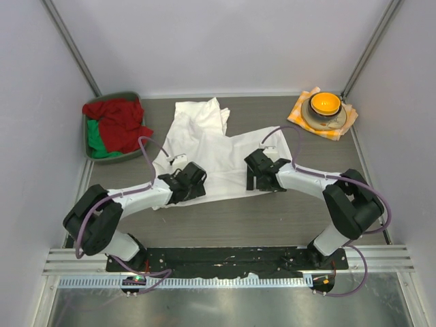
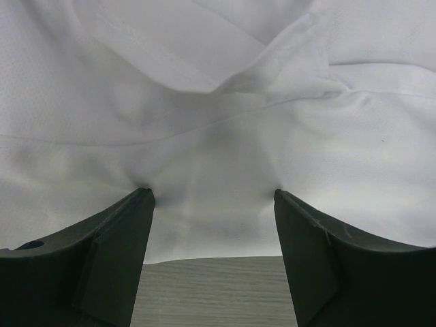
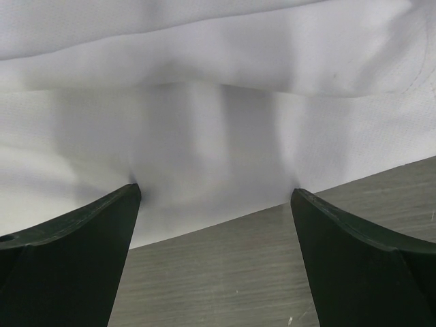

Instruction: Fold and stack the t-shirts

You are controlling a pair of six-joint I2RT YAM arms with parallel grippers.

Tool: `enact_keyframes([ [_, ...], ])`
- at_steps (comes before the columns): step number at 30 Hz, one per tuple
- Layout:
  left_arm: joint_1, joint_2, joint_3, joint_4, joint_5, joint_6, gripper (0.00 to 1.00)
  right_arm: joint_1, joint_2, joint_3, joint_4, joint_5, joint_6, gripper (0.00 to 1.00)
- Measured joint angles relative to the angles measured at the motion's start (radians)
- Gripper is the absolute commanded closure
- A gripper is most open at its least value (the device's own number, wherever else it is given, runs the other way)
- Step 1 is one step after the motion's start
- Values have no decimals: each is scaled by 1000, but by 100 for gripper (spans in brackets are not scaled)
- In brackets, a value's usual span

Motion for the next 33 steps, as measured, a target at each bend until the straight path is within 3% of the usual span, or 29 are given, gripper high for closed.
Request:
enact_keyframes([
  [13, -237, -147, -179, 36, -122, -200, 25, 195, -150, -166, -15, 22, 261, 0],
  [20, -330, -240, -232, 15, -142, -321, 25, 285, -214, -206, -104, 30, 372, 0],
  [33, -358, -414, -238, -317, -54, -433, 22, 314, -315, -272, -205, 31, 480, 0],
])
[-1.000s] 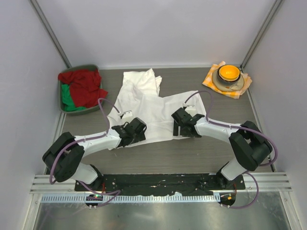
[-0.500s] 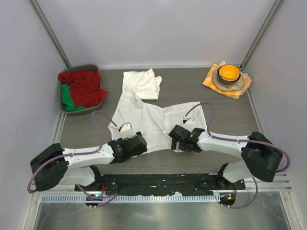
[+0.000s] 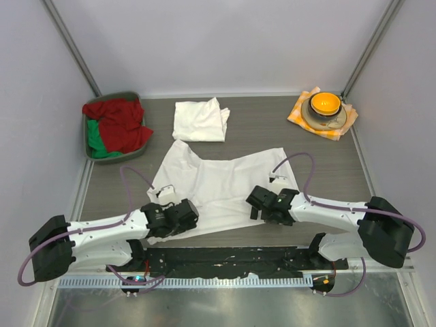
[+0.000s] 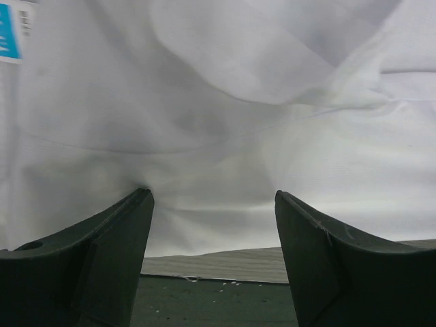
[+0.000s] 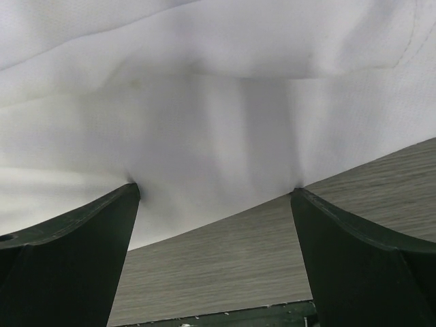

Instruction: Fold and stack the t-shirts

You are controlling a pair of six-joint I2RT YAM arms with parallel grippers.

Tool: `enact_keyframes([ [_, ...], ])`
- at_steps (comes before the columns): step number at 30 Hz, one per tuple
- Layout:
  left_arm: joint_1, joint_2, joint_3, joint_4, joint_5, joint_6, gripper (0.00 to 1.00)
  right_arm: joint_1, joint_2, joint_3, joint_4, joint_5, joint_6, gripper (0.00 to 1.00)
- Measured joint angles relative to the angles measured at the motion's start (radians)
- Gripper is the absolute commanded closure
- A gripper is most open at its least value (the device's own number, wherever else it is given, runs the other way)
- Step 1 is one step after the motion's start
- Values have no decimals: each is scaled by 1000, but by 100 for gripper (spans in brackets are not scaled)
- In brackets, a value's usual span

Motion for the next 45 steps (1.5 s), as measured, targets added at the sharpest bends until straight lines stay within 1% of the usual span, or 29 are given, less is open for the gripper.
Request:
enact_keyframes([
  [3, 0, -32, -4, -82, 4, -6, 20, 13, -32, -14, -35, 0, 5, 0],
  [7, -1, -43, 16, -154, 0, 16, 18, 58, -65, 13, -156, 16, 8, 0],
  [11, -1, -39, 122, -222, -33, 54, 17, 82, -132, 152, -285, 86, 2, 0],
  [14, -1, -27, 235, -248, -64, 88, 16, 81, -183, 266, -311, 177, -14, 0],
  [17, -1, -18, 310, -252, -86, 114, 16, 64, -207, 309, -314, 261, -34, 1],
  [20, -1, -18, 329, -257, -103, 130, 16, 1, -186, 298, -310, 309, -63, 4],
  [22, -1, -19, 329, -270, -110, 134, 16, -82, -174, 263, -280, 299, -101, 4],
  [25, 0, -32, 329, -287, -118, 136, 16, -251, -179, 177, -211, 241, -164, 4],
  [28, 3, -60, 327, -295, -121, 137, 16, -380, -183, 111, -167, 164, -208, 4],
  [30, 7, -74, 323, -296, -121, 137, 16, -420, -186, 86, -146, 113, -225, 5],
  [33, 19, -90, 311, -298, -121, 137, 16, -433, -195, 66, -109, 34, -238, 6],
  [36, 29, -90, 299, -297, -120, 139, 16, -433, -206, 56, -88, -11, -241, 16],
  [37, 32, -90, 296, -297, -120, 144, 16, -433, -211, 52, -80, -23, -241, 23],
  [40, 38, -90, 293, -296, -119, 151, 16, -433, -219, 37, -68, -49, -240, 34],
  [42, 42, -90, 292, -292, -119, 154, 16, -433, -219, 26, -64, -58, -239, 38],
  [43, 43, -90, 292, -289, -119, 156, 17, -433, -219, 20, -63, -61, -238, 43],
  [45, 47, -88, 292, -285, -119, 158, 17, -433, -220, 7, -61, -63, -237, 45],
])
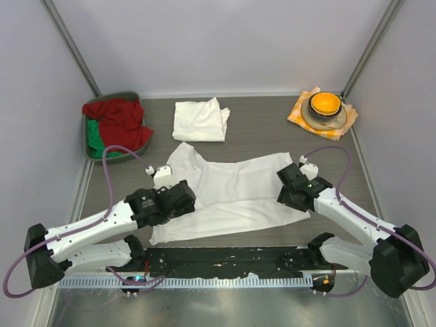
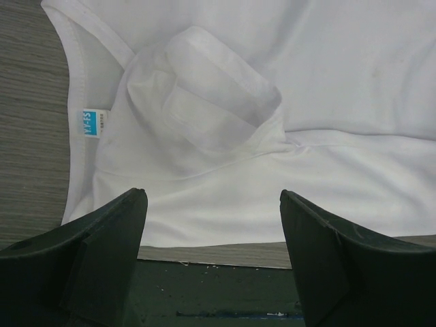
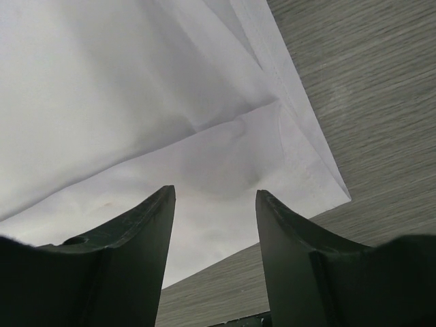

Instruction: Fold and stack the t-shirts

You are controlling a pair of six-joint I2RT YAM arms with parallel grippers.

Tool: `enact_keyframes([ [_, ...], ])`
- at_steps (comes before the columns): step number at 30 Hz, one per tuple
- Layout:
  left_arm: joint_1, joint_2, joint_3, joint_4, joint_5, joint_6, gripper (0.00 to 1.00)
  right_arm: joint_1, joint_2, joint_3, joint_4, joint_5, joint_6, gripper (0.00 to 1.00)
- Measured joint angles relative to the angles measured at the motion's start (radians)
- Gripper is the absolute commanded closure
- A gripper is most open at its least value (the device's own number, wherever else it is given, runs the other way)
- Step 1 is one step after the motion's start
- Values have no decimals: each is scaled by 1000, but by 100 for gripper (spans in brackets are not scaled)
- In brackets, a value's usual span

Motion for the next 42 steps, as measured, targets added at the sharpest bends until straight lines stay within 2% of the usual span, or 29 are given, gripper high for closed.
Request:
enact_keyframes([
  [9, 10, 11, 0, 14, 7, 21, 17, -4, 0, -24, 2, -1, 1, 52],
  [14, 11, 16, 0, 24, 11, 23, 17, -4, -2, -30, 3, 0, 4, 62],
  [19, 16, 17, -2, 26, 12, 26, 17, -17, -1, -40, 3, 6, 16, 64],
  [24, 18, 17, -5, 27, 16, 26, 17, -34, 1, -40, 3, 15, 24, 80],
  [31, 21, 16, -15, 29, 18, 26, 17, -56, 15, -40, 6, 20, 27, 81],
  [36, 23, 14, -29, 29, 19, 26, 18, -62, 30, -40, 13, 20, 27, 90],
  [38, 23, 9, -31, 29, 20, 26, 18, -65, 31, -40, 18, 20, 27, 99],
  [42, 23, 0, -37, 29, 22, 26, 18, -72, 47, -40, 29, 19, 26, 99],
])
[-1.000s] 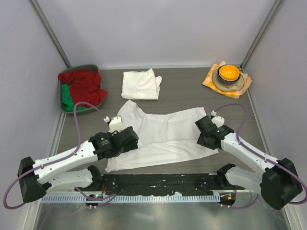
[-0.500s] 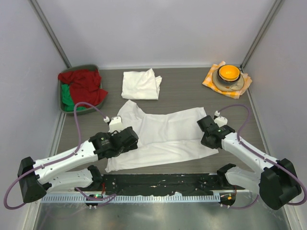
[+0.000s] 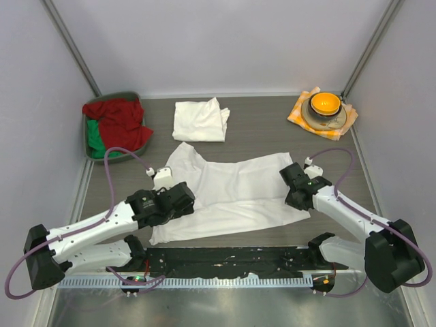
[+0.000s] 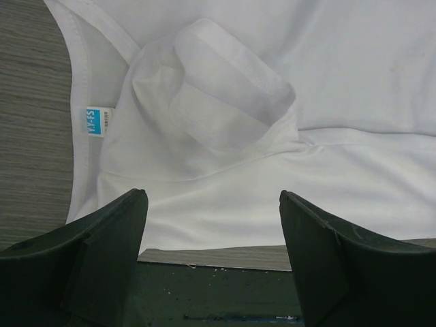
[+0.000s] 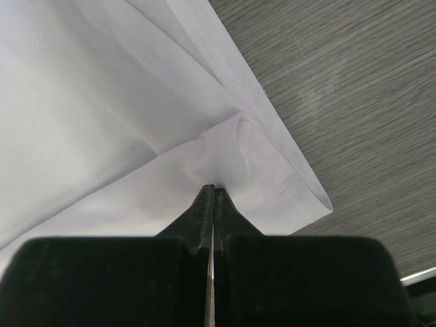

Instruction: Fold and stack the t-shirts

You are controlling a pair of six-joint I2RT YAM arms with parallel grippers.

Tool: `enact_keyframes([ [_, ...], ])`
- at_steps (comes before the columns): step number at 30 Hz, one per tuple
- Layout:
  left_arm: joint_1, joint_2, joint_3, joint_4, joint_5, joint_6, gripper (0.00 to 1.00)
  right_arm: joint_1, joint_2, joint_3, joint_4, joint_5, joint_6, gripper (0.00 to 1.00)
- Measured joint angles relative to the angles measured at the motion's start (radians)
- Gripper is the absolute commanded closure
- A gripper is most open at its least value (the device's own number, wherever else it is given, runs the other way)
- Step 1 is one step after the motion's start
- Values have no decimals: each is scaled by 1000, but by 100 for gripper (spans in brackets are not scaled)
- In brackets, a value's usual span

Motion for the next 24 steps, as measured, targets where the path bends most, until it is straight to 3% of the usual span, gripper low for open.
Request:
enact_keyframes([
  [14, 0, -10, -16, 0, 4, 0, 18, -22, 67, 108, 18, 50, -24, 99],
  [15, 0, -10, -16, 0, 4, -1, 18, -24, 81, 121, 26, 55, -27, 90],
  [16, 0, -10, -16, 0, 4, -1, 18, -26, 92, 127, 32, 57, -31, 73],
  [18, 0, -11, -16, 0, 4, -1, 18, -28, 120, 140, 55, 61, -41, 60],
  [19, 0, -11, -16, 0, 4, -1, 18, -28, 133, 143, 68, 63, -51, 40],
  [22, 0, -13, -18, 1, 4, -1, 18, -29, 154, 144, 120, 71, -79, 30],
  [24, 0, -15, -23, 1, 4, -1, 18, -29, 155, 145, 161, 77, -99, 28],
])
